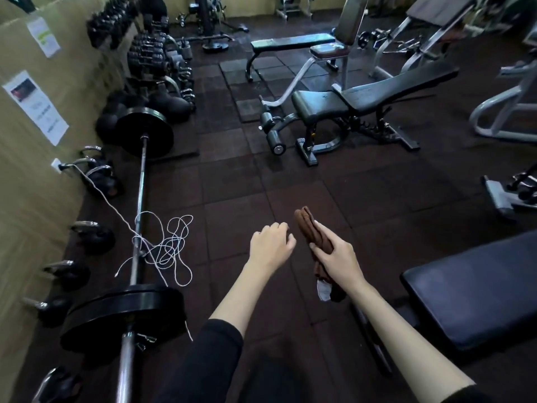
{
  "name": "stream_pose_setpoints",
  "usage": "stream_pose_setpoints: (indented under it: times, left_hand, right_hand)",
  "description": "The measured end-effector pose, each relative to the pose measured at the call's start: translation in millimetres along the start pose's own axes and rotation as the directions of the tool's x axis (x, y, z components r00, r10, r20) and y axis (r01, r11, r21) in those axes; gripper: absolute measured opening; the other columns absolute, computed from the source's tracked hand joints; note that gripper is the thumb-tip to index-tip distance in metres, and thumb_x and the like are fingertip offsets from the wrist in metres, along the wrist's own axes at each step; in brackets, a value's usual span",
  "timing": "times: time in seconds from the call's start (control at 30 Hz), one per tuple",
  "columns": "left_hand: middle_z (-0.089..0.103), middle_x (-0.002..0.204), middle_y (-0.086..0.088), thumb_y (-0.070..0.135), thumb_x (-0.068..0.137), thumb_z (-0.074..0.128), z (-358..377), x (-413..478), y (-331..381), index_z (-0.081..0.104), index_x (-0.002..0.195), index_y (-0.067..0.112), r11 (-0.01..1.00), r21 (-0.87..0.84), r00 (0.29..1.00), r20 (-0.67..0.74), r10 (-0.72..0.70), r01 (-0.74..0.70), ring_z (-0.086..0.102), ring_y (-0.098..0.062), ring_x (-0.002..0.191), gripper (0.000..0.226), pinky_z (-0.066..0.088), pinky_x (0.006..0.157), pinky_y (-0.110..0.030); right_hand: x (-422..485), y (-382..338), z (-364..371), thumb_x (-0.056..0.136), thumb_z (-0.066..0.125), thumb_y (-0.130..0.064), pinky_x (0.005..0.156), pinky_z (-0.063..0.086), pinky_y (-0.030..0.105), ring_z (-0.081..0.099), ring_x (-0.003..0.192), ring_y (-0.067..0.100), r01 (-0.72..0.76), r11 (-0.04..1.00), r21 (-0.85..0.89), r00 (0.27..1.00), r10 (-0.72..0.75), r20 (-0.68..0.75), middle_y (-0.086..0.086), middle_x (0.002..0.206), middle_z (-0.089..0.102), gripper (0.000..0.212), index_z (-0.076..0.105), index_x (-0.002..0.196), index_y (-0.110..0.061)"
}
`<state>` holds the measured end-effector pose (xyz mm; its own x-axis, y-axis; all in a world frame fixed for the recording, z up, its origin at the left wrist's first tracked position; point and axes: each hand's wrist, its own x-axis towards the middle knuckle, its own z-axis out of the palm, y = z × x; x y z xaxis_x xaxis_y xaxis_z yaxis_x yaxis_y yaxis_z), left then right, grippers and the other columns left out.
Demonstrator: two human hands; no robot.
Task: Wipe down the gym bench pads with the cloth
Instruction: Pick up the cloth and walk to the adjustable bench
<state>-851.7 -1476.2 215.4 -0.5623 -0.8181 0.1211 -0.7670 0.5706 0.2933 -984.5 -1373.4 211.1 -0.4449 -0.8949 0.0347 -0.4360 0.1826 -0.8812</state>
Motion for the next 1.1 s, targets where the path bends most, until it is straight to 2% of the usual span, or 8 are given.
stream_pose_setpoints:
  times: [0.13,0.37,0.43,0.57,0.8,0.93,1.1]
  left_hand:
    - [0.061,0.106,-0.004,0.033,0.094,0.041,12,56,0,0.057,0.107,0.013,0.999,0.036,0.999,0.053,0.004,-0.006,0.057,-0.027,0.099,0.029,0.041,0.077,-0.036]
    - [0.063,0.102,-0.004,0.031,0.093,0.044,40,167,-4,0.06,0.105,0.012,0.998,0.01,0.996,0.054,0.069,-0.07,0.058,-0.028,0.096,0.027,0.041,0.073,-0.036]
    - [0.064,0.096,-0.005,0.03,0.091,0.047,46,207,-4,0.062,0.1,0.011,0.995,-0.004,0.995,0.042,0.095,-0.095,0.06,-0.03,0.091,0.025,0.042,0.07,-0.037]
    - [0.066,0.083,-0.004,0.031,0.085,0.048,58,287,-3,0.064,0.09,0.012,0.984,0.012,0.984,0.036,0.175,-0.176,0.063,-0.03,0.078,0.026,0.044,0.062,-0.036]
    - [0.065,0.098,-0.007,0.033,0.094,0.043,81,418,16,0.06,0.098,0.011,0.959,0.034,0.951,0.14,0.275,-0.282,0.06,-0.031,0.094,0.028,0.041,0.073,-0.037]
    - [0.065,0.102,-0.007,0.032,0.095,0.041,102,493,32,0.059,0.1,0.011,0.958,0.034,0.948,0.156,0.278,-0.286,0.059,-0.031,0.097,0.028,0.04,0.073,-0.036]
    - [0.063,0.111,-0.006,0.035,0.096,0.037,131,598,66,0.057,0.107,0.013,0.964,0.072,0.951,0.198,0.239,-0.257,0.056,-0.028,0.105,0.032,0.041,0.08,-0.036]
  right_hand:
    - [50,10,-12,0.086,0.066,-0.02,0.096,0.039,0.013,0.051,0.116,-0.01,-0.036,0.998,0.058,0.999,0.037,-0.017,-0.022,0.125,0.059,0.054,0.049,0.133,-0.04]
    - [154,33,-31,0.086,0.067,-0.027,0.094,0.038,0.013,0.049,0.116,-0.009,-0.065,0.996,0.061,0.994,0.07,-0.087,-0.022,0.125,0.057,0.053,0.048,0.134,-0.039]
    - [189,39,-37,0.086,0.067,-0.028,0.096,0.038,0.015,0.049,0.118,-0.008,-0.075,0.995,0.071,0.989,0.083,-0.122,-0.022,0.127,0.056,0.053,0.048,0.134,-0.039]
    - [259,45,-50,0.087,0.067,-0.027,0.097,0.036,0.009,0.047,0.119,-0.012,-0.083,0.993,0.086,0.984,0.095,-0.15,-0.023,0.128,0.056,0.052,0.049,0.134,-0.039]
    - [375,70,-79,0.087,0.066,-0.026,0.099,0.037,0.013,0.047,0.118,-0.013,-0.116,0.991,0.069,0.976,0.126,-0.177,-0.025,0.128,0.056,0.052,0.049,0.134,-0.039]
    - [446,95,-101,0.087,0.067,-0.027,0.093,0.036,0.006,0.049,0.117,-0.011,-0.139,0.989,0.052,0.972,0.147,-0.185,-0.023,0.127,0.057,0.052,0.049,0.135,-0.038]
    - [547,129,-142,0.086,0.069,-0.027,0.094,0.037,0.011,0.05,0.117,-0.009,-0.127,0.992,0.018,0.976,0.128,-0.175,-0.021,0.127,0.057,0.054,0.049,0.134,-0.038]
